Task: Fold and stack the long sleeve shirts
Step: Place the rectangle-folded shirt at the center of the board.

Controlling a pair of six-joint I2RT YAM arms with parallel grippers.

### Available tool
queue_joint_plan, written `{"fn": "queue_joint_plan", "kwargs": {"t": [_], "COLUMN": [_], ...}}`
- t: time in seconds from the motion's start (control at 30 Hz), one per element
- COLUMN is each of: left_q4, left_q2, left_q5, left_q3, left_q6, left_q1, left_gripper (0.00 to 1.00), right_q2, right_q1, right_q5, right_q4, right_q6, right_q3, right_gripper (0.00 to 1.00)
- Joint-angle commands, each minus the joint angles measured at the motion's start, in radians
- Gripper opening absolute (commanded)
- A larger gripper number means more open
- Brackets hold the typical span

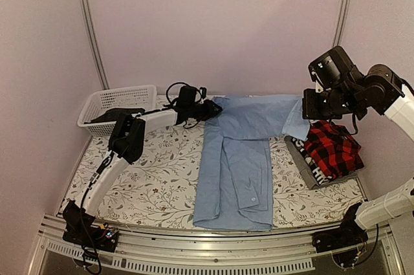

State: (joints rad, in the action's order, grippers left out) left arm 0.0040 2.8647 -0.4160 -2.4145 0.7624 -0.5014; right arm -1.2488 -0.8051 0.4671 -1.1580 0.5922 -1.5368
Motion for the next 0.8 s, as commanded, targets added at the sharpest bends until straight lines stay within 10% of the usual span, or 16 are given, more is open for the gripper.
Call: {"fn": "queue_joint_plan", "kwargs": {"t": [0.0,0.33,0.77], "left_q4": [0.087,0.134,0.219], "left_q2": [0.03,0.064,-0.181], "left_q5": [-0.026,-0.037,-0.207], "left_q3": [-0.05,-0.061,0.169], "left_q6": [0.072,0.19,0.126], "left_q1": [0.01,0.033,0.052], "left_gripper": [0.37,0.58,0.56], "right_q2": [0.006,-0.076,-0.295], "right_q1": [-0.006,-0.021,-0.076], "right_q5": [0.015,-0.185,-0.423], "right_q4": [-0.016,0.188,0.415], "right_q6": [0.026,-0.03,-0.1], "right_q3": [0.007,0.119,0.183], "right_gripper": [0.0,0.0,0.0]}}
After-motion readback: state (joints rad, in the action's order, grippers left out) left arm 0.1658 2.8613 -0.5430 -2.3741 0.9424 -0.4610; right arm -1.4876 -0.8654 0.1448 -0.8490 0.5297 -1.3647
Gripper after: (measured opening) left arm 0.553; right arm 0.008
